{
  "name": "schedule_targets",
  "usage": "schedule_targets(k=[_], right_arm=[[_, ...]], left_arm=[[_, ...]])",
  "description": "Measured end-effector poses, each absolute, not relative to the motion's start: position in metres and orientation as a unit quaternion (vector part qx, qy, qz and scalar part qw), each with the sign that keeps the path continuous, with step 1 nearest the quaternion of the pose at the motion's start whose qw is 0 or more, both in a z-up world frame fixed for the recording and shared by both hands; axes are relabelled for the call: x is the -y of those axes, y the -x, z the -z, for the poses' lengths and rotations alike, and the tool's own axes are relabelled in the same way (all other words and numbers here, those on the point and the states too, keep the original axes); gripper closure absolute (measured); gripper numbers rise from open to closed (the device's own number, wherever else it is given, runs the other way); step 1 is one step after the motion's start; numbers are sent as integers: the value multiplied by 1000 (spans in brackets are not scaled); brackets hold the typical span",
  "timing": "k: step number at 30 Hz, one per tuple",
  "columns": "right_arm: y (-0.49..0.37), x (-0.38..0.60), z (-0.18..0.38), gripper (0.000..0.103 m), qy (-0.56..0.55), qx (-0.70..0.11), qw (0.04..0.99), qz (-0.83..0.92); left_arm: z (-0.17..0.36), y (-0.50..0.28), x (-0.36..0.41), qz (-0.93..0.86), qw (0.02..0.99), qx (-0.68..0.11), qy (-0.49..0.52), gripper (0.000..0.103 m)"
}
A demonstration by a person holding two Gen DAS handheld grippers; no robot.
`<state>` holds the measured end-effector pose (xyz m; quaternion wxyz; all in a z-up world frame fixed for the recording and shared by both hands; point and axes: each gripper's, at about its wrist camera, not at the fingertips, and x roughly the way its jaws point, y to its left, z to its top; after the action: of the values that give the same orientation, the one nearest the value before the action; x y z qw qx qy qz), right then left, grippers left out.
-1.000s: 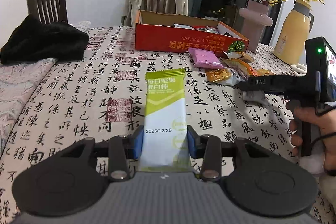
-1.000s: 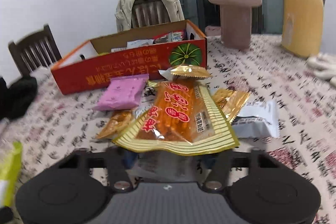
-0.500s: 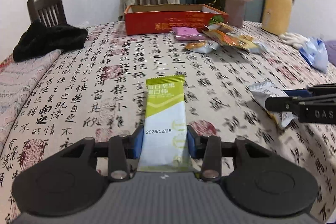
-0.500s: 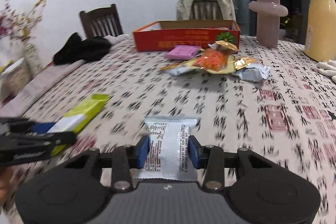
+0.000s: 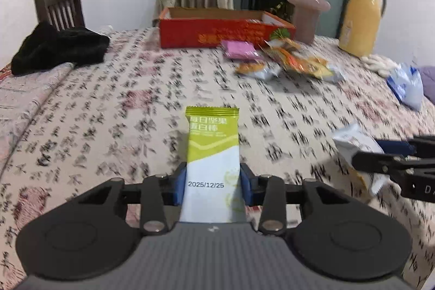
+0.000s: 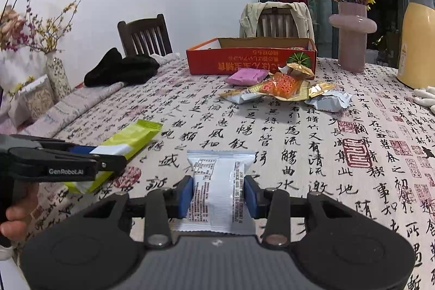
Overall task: Organize snacks
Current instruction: 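Carry both snacks into the cardboard box and open both tools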
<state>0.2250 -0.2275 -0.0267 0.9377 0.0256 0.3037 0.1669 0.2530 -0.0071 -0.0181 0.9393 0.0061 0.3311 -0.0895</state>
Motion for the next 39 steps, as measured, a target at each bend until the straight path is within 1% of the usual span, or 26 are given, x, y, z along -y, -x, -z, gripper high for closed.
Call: schedule_targets(k=[4, 8, 11, 13, 17, 21, 24, 28, 31, 33, 34, 36, 37, 39], right_arm=[[-243, 237, 6, 64, -36, -268, 946, -178], [-291, 243, -23, 64, -50, -250, 945, -206], [-351, 244, -54, 64, -46, -238, 947, -210], [-395, 243, -72, 64, -45, -234, 948, -213], [-505, 230, -90, 64, -46, -251, 945, -204], [-604, 209, -73, 64, -55, -294, 938, -177], [-653, 195, -44, 64, -64, -335, 926, -163], [-676, 175, -4, 64, -47, -386, 910, -143], [-682, 165, 13, 63, -26, -403, 905, -129], [-683, 162, 18, 61, -29, -410, 902, -132], [-684, 161, 19, 52, -31, -408, 903, -132], [-680, 161, 16, 42, -33, -399, 906, -137], [-677, 162, 12, 38, -29, -394, 908, -136], [-669, 163, 0, 35, -21, -378, 916, -131]], left_arm=[[-15, -284, -6, 96, 949, -299, 7, 63], [-56, -350, -11, 102, 960, -262, 3, 63], [-84, -418, -7, 94, 966, -242, -2, 63], [-97, -470, -1, 89, 966, -244, -1, 63], [-100, -569, 10, 65, 965, -254, -2, 63], [-80, -645, 13, 61, 955, -290, 28, 63], [-56, -673, 19, 54, 950, -307, 19, 63], [-26, -690, 20, 43, 942, -333, -6, 62], [-14, -692, 17, 42, 941, -336, -22, 61], [-11, -696, 15, 41, 941, -335, -14, 55], [-13, -694, 14, 47, 941, -335, -8, 50], [-17, -690, 15, 61, 941, -333, -4, 47], [-19, -688, 15, 58, 942, -331, -6, 47], [-28, -680, 14, 51, 945, -324, -8, 46]])
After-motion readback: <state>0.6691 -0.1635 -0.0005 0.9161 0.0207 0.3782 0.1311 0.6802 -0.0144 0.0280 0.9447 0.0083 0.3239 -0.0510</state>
